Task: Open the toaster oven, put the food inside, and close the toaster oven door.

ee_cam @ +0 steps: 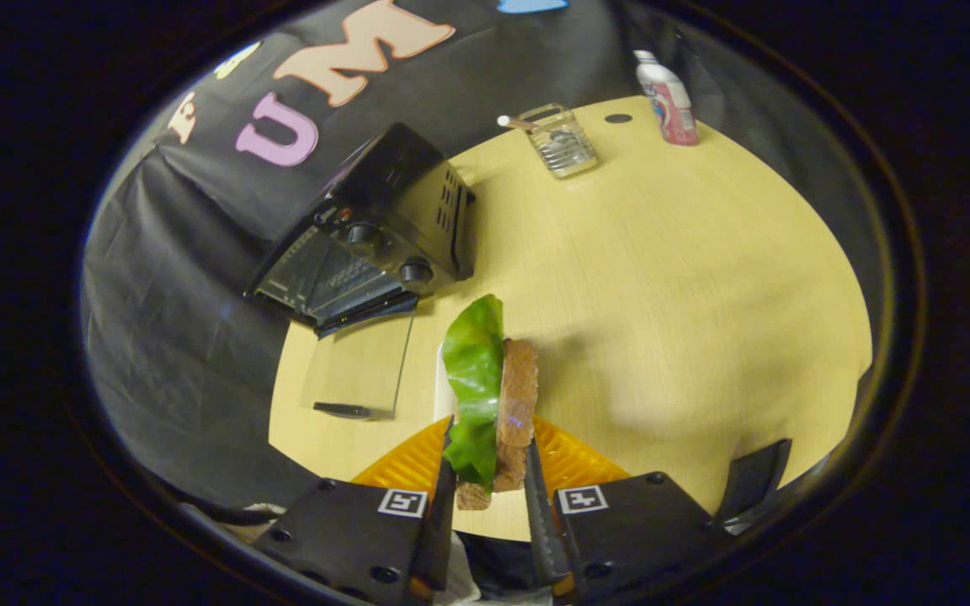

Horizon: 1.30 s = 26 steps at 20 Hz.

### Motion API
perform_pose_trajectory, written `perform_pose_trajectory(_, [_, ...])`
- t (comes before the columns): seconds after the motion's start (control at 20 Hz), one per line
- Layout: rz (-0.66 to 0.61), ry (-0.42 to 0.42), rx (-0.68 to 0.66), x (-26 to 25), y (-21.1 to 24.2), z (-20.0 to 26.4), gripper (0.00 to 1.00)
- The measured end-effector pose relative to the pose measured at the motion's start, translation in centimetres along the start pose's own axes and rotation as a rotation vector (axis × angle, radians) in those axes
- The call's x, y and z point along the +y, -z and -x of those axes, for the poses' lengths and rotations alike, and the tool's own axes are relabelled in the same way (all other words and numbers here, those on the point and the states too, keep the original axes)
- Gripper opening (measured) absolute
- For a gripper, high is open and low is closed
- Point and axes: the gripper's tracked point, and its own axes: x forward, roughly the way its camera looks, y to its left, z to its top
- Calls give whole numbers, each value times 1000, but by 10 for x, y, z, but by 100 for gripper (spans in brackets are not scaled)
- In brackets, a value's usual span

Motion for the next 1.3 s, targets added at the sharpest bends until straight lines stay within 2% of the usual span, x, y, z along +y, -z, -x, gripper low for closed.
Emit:
perform_pose_trajectory(0.05, [-22,-4,-24,2,-2,1,42])
perform_pose_trajectory(0.15, [-12,5,-71,5,-1,1,32])
perform_pose_trajectory(0.35, [-35,-52,-166,27,-8,18,32])
perform_pose_trajectory(0.5, [-59,-144,-253,53,-16,33,32])
perform_pose_trajectory(0.65, [-87,-288,-319,92,-16,38,32])
perform_pose_trajectory(0.8, [-125,-433,-349,128,-8,25,32])
perform_pose_trajectory(0.95, [-172,-527,-408,157,-8,7,32])
perform_pose_trajectory(1.15, [-206,-552,-473,195,-9,-25,31])
perform_pose_trajectory(1.3, [-235,-579,-444,230,-6,-56,32])
